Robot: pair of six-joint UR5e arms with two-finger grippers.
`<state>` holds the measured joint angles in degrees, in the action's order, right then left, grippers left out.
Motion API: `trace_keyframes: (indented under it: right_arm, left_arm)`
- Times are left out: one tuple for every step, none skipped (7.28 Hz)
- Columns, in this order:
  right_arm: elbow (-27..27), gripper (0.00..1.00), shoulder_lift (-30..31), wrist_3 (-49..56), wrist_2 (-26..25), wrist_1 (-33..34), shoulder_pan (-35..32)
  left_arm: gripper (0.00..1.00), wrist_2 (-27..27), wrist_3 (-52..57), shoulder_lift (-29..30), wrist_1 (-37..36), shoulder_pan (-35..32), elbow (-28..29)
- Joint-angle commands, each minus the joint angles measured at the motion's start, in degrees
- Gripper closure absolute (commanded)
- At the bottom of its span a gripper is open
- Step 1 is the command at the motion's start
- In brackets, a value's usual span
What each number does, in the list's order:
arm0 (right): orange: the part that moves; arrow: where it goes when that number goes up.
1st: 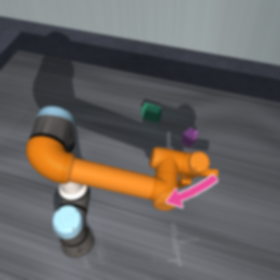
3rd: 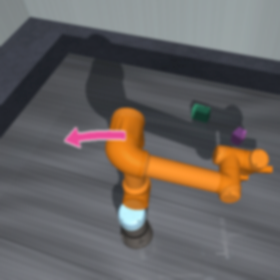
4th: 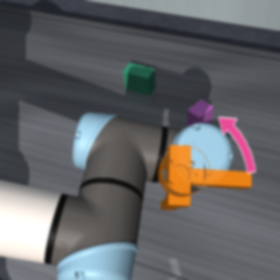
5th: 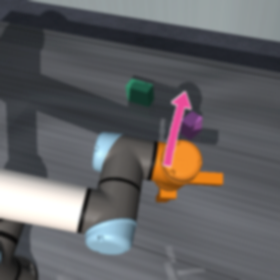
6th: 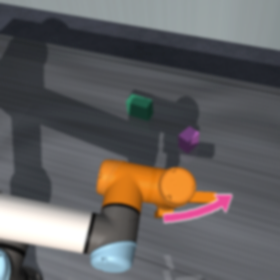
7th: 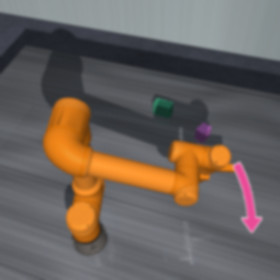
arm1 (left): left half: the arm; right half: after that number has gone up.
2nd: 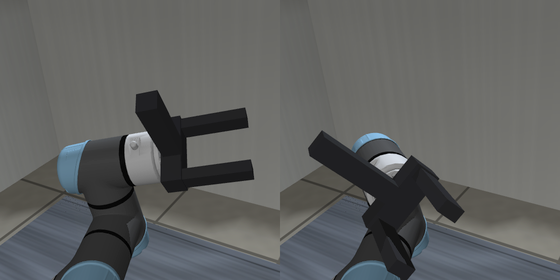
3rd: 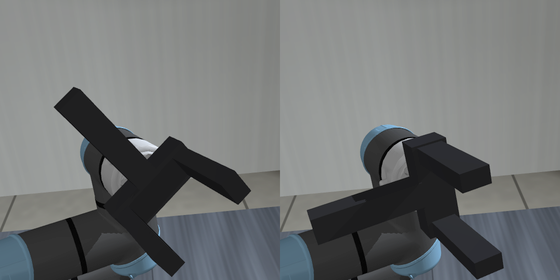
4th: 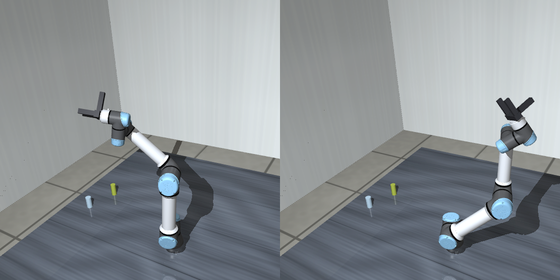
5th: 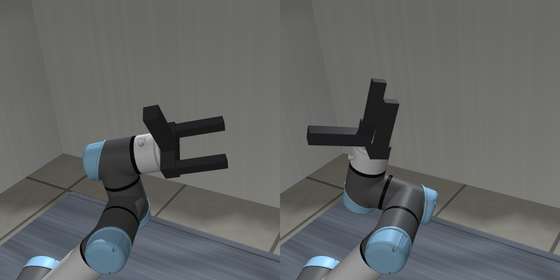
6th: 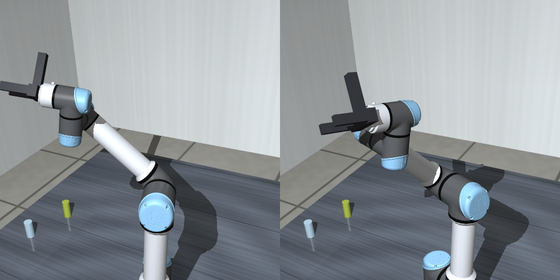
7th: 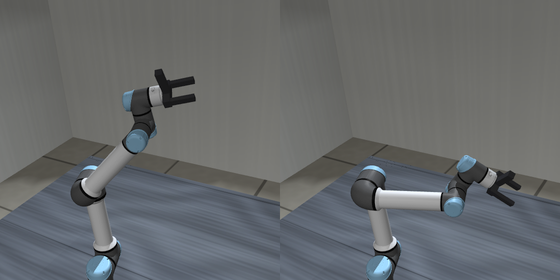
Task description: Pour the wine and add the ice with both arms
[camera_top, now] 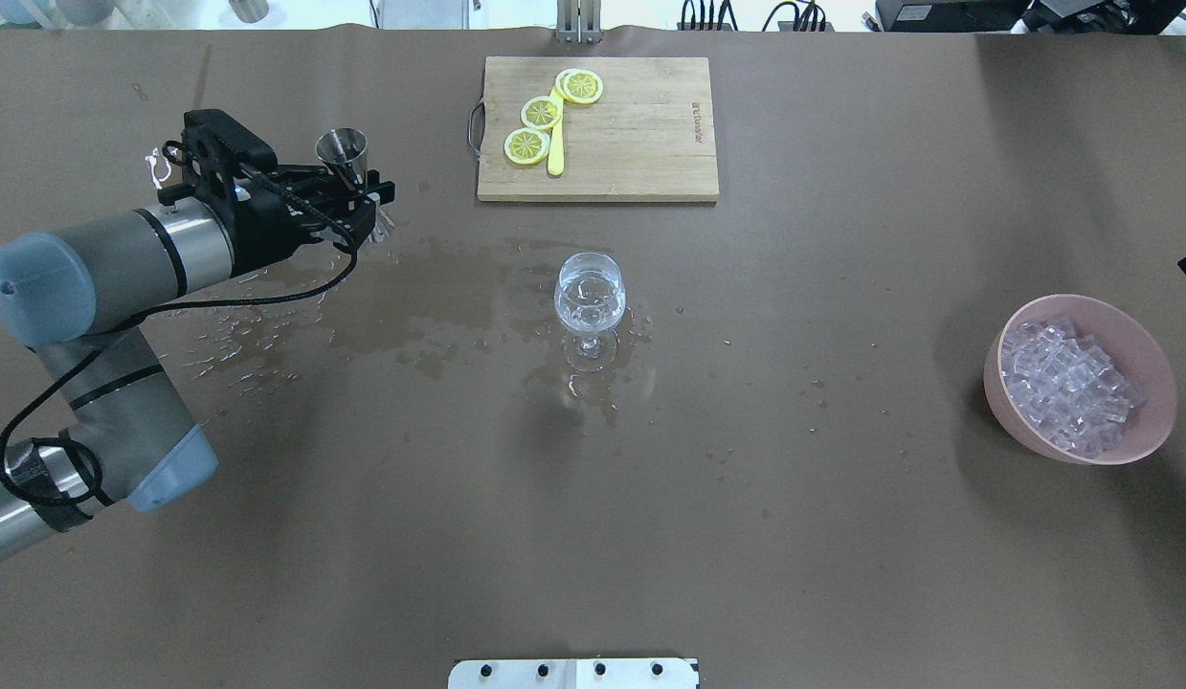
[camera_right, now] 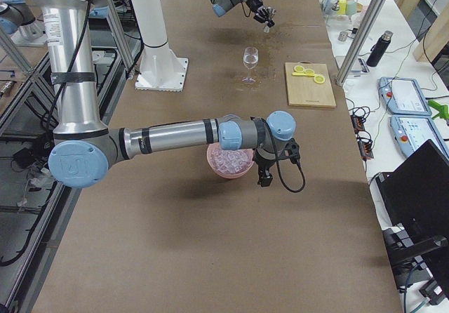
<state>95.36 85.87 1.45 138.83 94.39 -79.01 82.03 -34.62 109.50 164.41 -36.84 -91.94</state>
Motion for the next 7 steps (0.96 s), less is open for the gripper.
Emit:
trace_keyframes:
  right_arm:
    - [0.35,0.00,-0.18,-2.58,0.82,-0.09,0.00]
    - [0.35,0.00,-0.18,-2.60,0.91,-0.09,0.00]
    - [0.35,0.00,-0.35,-2.60,0.92,0.00,0.00]
    - [0.09,0.00,-0.35,-2.68,1.00,0.00,0.00]
    - [0.09,0.00,-0.35,-2.68,1.00,0.00,0.00]
    - [0.00,0.00,-0.44,-2.68,1.09,0.00,0.00]
    - [-0.26,0.00,-0.44,-2.68,1.09,0.00,0.00]
  left_arm:
    - [1.00,-11.15,9.68,2.90,-1.10,7.19,-0.26]
    - [1.00,-12.67,16.09,4.66,-4.50,7.39,-0.34]
    - [1.00,-13.12,16.94,6.07,-5.23,8.09,-0.26]
    - [1.00,-14.78,17.65,6.34,-7.41,9.14,-0.17]
    - [1.00,-18.28,18.78,7.56,-9.00,11.41,-0.26]
    - [1.00,-19.10,22.28,8.10,-10.23,12.48,-0.26]
    - [1.00,-21.45,25.53,9.84,-11.12,13.01,-0.34]
